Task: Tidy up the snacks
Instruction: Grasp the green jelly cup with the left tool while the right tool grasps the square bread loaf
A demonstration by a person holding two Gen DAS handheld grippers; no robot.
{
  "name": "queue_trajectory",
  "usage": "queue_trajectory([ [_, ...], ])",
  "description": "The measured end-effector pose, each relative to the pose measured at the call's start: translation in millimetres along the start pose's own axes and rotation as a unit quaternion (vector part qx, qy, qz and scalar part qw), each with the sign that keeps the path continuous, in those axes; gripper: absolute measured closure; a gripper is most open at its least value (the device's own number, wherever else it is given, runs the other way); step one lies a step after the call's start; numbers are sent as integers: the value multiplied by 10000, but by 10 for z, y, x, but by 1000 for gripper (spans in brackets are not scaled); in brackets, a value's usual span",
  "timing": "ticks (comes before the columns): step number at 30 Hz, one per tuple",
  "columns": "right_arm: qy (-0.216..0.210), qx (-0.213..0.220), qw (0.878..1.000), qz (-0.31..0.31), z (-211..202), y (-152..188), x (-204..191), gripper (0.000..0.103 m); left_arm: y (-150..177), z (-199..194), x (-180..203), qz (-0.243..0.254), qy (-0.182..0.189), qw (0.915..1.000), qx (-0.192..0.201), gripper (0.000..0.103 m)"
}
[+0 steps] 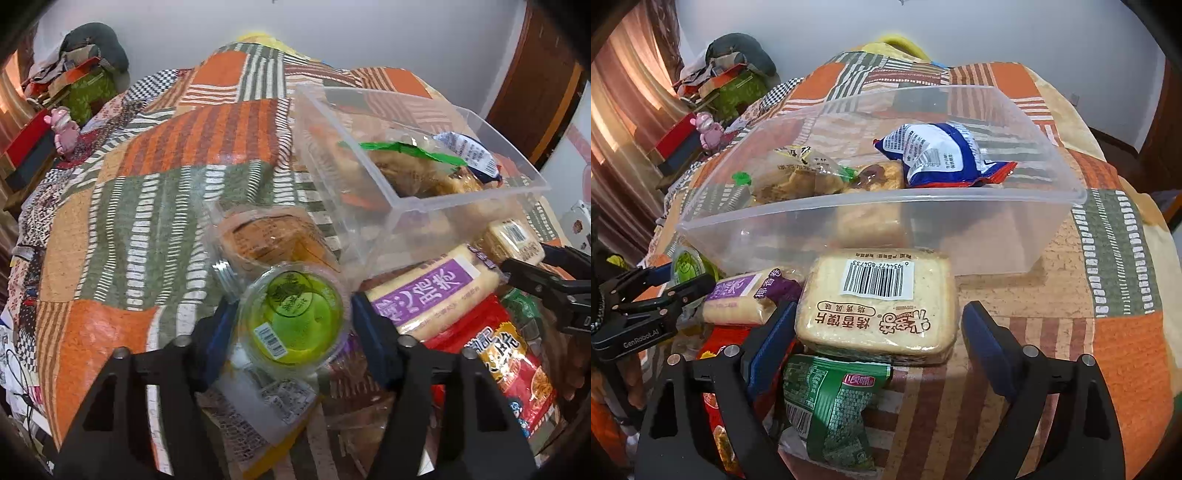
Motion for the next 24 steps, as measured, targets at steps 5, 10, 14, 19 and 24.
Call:
queue_trajectory([
  [5, 134, 44, 9998, -137, 16, 9, -56, 21, 37, -17, 21, 55, -13, 10000, 23, 45],
  [10, 84, 103, 9999, -77, -45, 45, -5, 23, 85, -123, 31, 48, 79, 10000, 23, 45],
  [14, 88, 170, 9998, -23, -124, 63, 44, 24, 87, -257, 90, 127, 108, 9998, 115, 45],
  [19, 60, 301, 9995, 79, -269, 71, 110, 24, 42, -452, 154, 159, 157, 9993, 300, 45],
  [24, 65, 526, 9985, 154, -454, 37, 173, 24, -90, -697, 233, 179, 257, 9978, 585, 45],
])
Point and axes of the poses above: each gripper's, at about its wrist camera, not at the fingertips, and z roughly the way its jaws point, x to its right, y to its underside, the point moved 4 cm from there along z, roughly the way its jaws point, and after that the axes turned 8 degrees about y, right-handed, at the moved point
